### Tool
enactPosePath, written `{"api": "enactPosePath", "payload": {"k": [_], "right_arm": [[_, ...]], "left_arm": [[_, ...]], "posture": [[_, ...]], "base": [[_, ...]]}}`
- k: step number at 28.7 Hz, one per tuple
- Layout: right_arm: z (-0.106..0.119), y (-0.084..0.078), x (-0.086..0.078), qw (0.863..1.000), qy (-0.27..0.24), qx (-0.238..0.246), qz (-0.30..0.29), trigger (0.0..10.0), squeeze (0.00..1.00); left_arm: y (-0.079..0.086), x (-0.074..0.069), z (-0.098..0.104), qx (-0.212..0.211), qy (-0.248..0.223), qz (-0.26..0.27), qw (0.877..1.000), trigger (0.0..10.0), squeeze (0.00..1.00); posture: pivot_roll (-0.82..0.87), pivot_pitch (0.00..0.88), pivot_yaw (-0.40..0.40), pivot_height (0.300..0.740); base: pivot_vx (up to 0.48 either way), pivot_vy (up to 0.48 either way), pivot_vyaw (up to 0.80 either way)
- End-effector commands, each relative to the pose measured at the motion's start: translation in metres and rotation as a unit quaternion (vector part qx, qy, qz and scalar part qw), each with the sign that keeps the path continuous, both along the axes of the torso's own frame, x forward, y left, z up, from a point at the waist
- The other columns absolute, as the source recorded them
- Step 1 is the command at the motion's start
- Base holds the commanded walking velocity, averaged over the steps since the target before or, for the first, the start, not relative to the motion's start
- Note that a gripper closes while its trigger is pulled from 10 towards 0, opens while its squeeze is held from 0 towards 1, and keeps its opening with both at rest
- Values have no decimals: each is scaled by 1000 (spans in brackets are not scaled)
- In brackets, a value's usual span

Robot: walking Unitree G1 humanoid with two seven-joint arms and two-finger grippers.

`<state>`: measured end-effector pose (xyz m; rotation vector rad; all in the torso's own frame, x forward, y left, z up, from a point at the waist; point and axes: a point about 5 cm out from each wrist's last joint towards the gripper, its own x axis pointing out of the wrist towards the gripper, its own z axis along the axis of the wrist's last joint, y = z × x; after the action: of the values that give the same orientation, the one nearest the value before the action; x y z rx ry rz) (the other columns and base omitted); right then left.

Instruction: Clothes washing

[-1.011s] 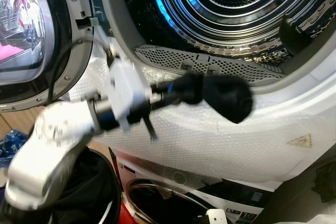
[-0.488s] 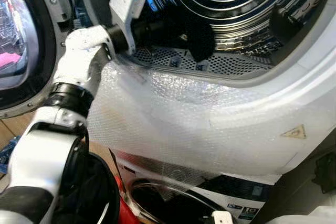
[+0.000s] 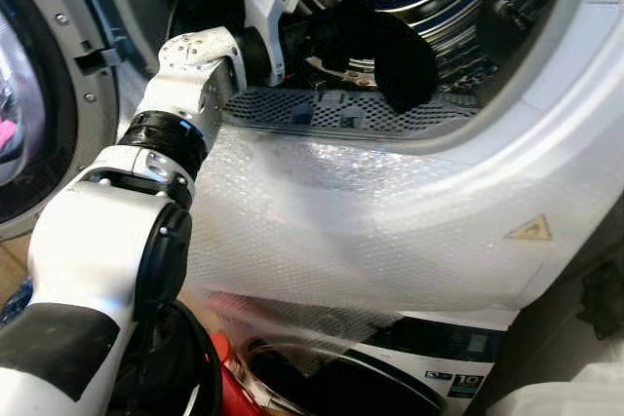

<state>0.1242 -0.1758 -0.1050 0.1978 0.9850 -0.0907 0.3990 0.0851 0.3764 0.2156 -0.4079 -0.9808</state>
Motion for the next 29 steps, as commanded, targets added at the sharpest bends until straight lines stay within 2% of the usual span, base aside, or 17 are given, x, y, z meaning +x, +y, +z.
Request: {"api": "enactPosePath", "payload": {"k": [1, 2, 5, 8, 16, 29], "right_arm": [[-1, 2, -5, 1000, 0, 2, -10, 10000, 0], [-2, 1, -7, 1000, 1, 1, -11, 10000, 0], [-2, -2, -11, 1000, -1, -2, -13, 10000, 0], [-1, -5, -11, 1000, -5, -4, -13, 10000, 0], [-1, -9, -10, 1000, -7, -10, -9, 10000, 0], [0, -6, -7, 1000, -8, -6, -2, 10000, 0]], "left_arm": [[3, 1, 4, 4, -3, 13, 1000, 10000, 8], [2, 2, 3, -4, 1, 20, 1000, 10000, 1000], [4, 4, 5, -37, 13, 38, 998, 10000, 1000], [9, 6, 5, -49, 15, 60, 997, 10000, 1000], [21, 8, 6, -66, 20, 82, 994, 10000, 1000], [32, 8, 9, -60, 21, 93, 994, 10000, 1000]], "posture": [[-30, 0, 144, 740], [-37, 0, 145, 740], [-52, 5, 138, 740], [-51, 19, 129, 740], [-39, 39, 115, 740], [-13, 40, 112, 740]], "base": [[0, 0, 0], [0, 0, 0], [0, 0, 0], [0, 0, 0], [0, 0, 0], [0, 0, 0]]}}
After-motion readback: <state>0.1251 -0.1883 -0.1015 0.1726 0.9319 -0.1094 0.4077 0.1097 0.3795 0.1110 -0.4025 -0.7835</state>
